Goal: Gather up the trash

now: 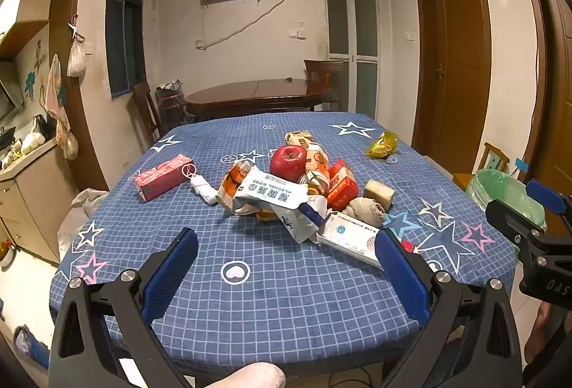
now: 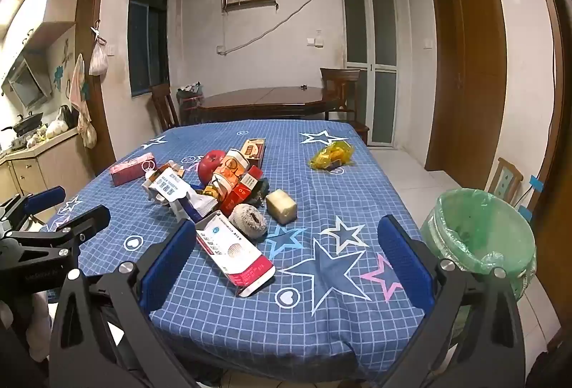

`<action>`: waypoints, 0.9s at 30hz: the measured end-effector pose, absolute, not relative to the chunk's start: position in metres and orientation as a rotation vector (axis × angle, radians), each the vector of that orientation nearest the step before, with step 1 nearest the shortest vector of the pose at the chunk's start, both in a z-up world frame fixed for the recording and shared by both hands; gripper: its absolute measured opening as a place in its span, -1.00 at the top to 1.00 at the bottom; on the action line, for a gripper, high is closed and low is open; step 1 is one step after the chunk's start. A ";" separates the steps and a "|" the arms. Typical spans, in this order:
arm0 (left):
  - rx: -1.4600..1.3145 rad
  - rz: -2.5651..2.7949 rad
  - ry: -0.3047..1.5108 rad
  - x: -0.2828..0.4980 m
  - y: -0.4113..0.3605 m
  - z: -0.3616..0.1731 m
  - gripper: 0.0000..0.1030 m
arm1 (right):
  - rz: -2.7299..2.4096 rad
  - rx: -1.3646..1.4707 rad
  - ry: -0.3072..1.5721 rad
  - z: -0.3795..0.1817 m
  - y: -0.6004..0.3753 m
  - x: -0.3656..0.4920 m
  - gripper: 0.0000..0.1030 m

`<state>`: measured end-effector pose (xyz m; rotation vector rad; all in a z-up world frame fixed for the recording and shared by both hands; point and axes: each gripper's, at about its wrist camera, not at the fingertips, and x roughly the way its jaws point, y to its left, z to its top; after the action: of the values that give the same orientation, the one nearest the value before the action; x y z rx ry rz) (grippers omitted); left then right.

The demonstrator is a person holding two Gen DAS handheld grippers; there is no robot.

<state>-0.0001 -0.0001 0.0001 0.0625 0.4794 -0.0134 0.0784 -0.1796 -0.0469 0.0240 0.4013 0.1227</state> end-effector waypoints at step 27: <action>0.068 -0.024 0.484 -0.001 -0.002 0.000 -0.92 | 0.122 0.019 0.412 -0.050 -0.177 0.079 -0.90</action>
<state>-0.0007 -0.0025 0.0003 0.0685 0.4840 -0.0241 0.0793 -0.1773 -0.0503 0.0188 0.4124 0.1224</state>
